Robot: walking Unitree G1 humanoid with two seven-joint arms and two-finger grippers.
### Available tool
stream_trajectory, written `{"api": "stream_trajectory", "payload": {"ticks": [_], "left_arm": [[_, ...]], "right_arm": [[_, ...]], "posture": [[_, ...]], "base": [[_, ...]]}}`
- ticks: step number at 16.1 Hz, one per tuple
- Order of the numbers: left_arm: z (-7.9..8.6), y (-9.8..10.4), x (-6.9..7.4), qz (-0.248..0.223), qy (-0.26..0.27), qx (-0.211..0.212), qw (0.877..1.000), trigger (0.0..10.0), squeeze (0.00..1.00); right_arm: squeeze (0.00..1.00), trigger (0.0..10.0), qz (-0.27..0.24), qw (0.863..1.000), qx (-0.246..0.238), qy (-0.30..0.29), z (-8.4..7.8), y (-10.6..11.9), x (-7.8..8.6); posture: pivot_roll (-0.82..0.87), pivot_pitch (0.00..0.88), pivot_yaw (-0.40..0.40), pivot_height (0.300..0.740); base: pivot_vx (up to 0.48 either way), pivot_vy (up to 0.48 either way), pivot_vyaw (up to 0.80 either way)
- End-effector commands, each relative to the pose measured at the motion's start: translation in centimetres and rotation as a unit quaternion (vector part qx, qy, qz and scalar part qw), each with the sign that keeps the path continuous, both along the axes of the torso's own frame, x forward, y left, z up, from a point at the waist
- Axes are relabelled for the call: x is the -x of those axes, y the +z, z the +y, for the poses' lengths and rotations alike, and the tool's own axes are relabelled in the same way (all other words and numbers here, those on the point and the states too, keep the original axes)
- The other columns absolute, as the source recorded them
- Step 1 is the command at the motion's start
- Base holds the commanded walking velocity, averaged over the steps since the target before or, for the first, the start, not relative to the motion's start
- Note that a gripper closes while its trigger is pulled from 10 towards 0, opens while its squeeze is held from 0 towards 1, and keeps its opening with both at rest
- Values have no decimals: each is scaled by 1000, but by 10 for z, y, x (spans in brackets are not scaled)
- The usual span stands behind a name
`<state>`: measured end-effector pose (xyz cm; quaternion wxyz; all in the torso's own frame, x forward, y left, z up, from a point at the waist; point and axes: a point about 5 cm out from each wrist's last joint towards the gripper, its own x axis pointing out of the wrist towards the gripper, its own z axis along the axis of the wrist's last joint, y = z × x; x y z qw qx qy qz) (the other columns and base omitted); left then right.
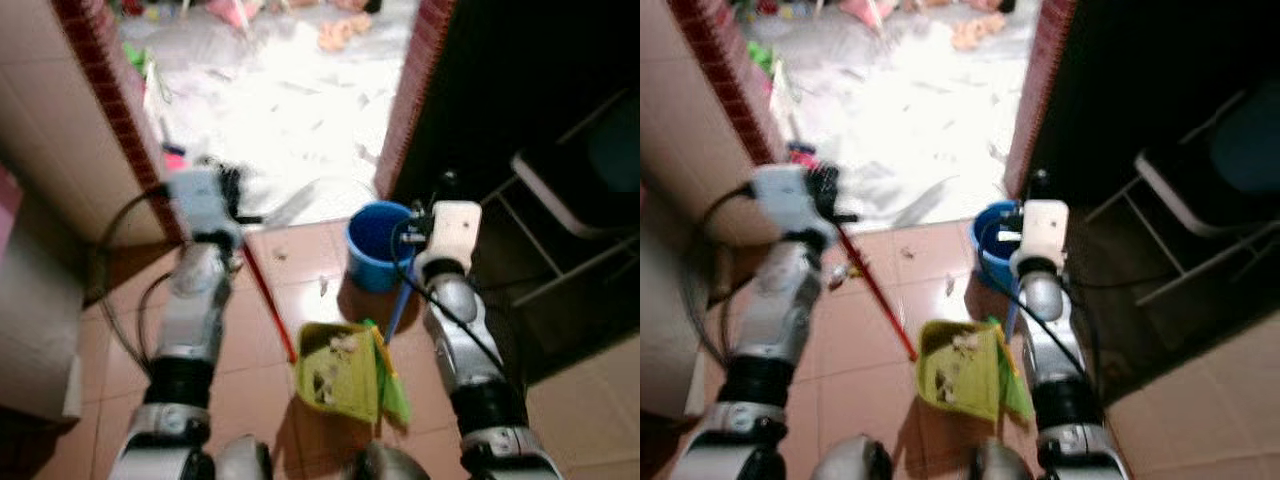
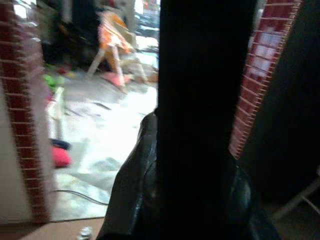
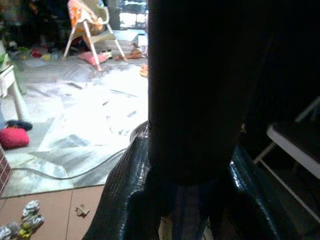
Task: Sweep floor
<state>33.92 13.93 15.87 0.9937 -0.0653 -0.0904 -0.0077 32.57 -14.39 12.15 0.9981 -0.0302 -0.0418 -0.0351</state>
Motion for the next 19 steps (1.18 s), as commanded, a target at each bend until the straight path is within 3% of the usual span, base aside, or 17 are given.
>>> {"api": "stream_trajectory", "payload": {"ticks": [1, 6, 13, 16, 19], "left_arm": [[3, 35, -4, -80, 21, -8, 997, 10000, 0], [19, 68, -9, -125, 71, -21, 989, 10000, 0], [35, 108, -12, -175, 126, 15, 976, 10000, 0], [45, 133, -12, -218, 130, 19, 967, 10000, 0], [48, 139, -13, -228, 137, 19, 964, 10000, 0]], "right_arm": [[0, 10000, 0, 1000, 1, -15, -8, -1, 0], [0, 10000, 8, 1000, 4, -20, -13, -6, 0], [0, 10000, 18, 999, 15, -29, -20, -9, 0], [0, 10000, 27, 999, 28, -36, -24, -12, 0], [0, 10000, 28, 999, 28, -35, -23, -12, -1]], "posture": [[-42, 48, 28, 740], [-38, 44, 29, 740], [-40, 43, 25, 740], [-40, 43, 25, 740], [-39, 39, 24, 740]], "base": [[0, 0, 0], [0, 0, 0], [0, 0, 0], [0, 0, -800], [0, 0, -750]]}}
